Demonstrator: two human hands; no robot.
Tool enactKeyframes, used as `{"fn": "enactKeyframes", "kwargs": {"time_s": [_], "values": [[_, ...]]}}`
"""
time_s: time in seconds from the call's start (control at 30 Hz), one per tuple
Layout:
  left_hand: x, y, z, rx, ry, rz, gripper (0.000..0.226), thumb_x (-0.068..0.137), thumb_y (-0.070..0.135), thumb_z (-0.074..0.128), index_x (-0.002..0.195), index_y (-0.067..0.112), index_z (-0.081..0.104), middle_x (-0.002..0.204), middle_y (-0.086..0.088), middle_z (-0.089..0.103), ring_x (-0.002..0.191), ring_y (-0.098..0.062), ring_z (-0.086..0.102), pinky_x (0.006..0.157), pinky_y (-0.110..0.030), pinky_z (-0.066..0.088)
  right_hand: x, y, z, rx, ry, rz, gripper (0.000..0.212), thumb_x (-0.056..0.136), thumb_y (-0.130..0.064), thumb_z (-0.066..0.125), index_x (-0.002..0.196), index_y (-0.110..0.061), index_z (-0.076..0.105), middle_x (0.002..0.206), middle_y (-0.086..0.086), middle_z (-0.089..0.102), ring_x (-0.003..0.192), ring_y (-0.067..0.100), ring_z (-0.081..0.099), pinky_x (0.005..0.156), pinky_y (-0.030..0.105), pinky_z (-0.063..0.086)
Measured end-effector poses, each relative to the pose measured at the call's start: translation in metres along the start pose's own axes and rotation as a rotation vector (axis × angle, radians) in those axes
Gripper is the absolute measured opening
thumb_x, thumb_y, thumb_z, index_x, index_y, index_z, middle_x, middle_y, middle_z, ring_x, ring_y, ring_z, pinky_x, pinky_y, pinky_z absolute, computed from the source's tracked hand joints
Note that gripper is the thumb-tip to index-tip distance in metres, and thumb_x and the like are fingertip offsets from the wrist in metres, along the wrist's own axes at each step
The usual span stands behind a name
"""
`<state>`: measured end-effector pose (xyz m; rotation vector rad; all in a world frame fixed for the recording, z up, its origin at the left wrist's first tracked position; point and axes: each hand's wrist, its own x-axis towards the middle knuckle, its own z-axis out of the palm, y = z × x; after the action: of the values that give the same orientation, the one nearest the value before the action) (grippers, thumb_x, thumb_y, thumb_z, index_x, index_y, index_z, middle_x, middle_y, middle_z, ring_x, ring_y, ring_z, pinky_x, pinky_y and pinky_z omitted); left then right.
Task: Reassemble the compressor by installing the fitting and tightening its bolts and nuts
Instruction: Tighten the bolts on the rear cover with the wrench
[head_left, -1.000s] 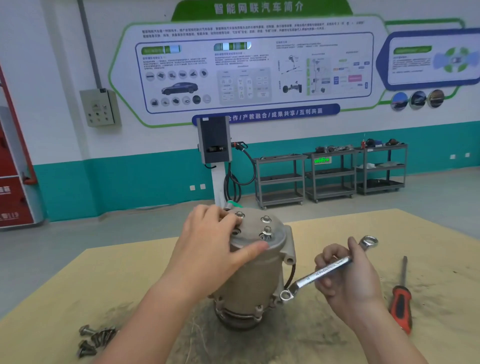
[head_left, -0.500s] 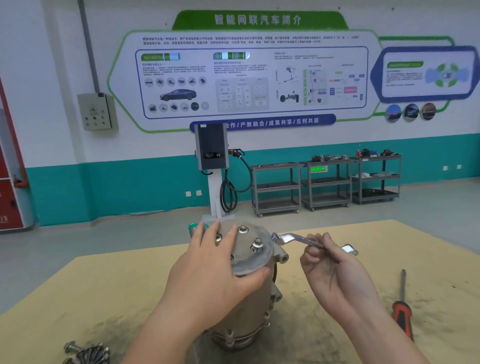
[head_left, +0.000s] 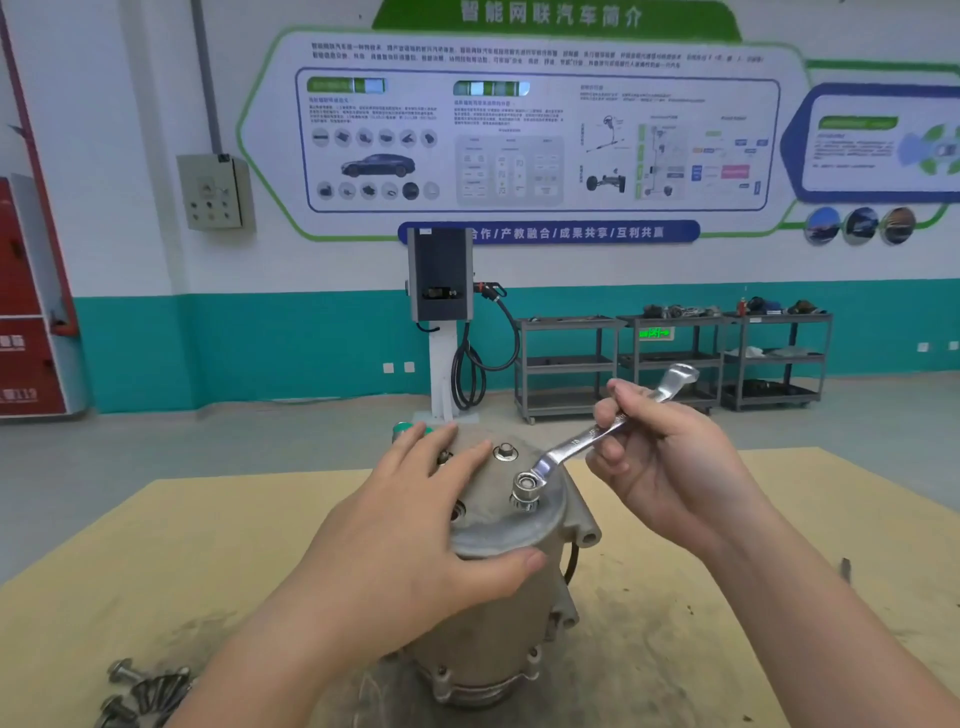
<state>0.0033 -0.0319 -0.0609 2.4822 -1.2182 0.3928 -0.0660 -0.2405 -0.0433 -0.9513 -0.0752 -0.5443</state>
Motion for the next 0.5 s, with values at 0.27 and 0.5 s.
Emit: {"fn": "enactKeyframes", "kwargs": {"time_s": [0.27, 0.5], "values": [[-0.002, 0.006, -0.01, 0.038, -0.066, 0.138, 0.075, 0.061, 0.091, 0.024, 0.12, 0.081, -0.022, 0.137, 0.045, -0.035, 0.147, -0.013, -0.018, 0.12, -0.049, -0.007, -0.028, 0.034, 0.002, 0.087, 0.197, -0.506, 0.017, 0.096, 0.001, 0.033, 0.091, -0.013, 0.041, 0.052, 0.007, 0.058, 0.034, 0.019, 0.04, 0.041, 0.02, 0.035], [-0.005, 0.007, -0.007, -0.009, 0.004, 0.116, 0.088, 0.057, 0.095, 0.022, 0.125, 0.073, -0.03, 0.15, 0.043, -0.017, 0.147, -0.004, -0.017, 0.117, -0.037, 0.024, -0.055, 0.042, 0.008, -0.157, -0.034, -0.87, 0.026, 0.093, -0.023, 0.039, 0.085, -0.024, 0.063, 0.051, 0.006, 0.057, 0.037, 0.018, 0.047, 0.044, 0.016, 0.039]]}}
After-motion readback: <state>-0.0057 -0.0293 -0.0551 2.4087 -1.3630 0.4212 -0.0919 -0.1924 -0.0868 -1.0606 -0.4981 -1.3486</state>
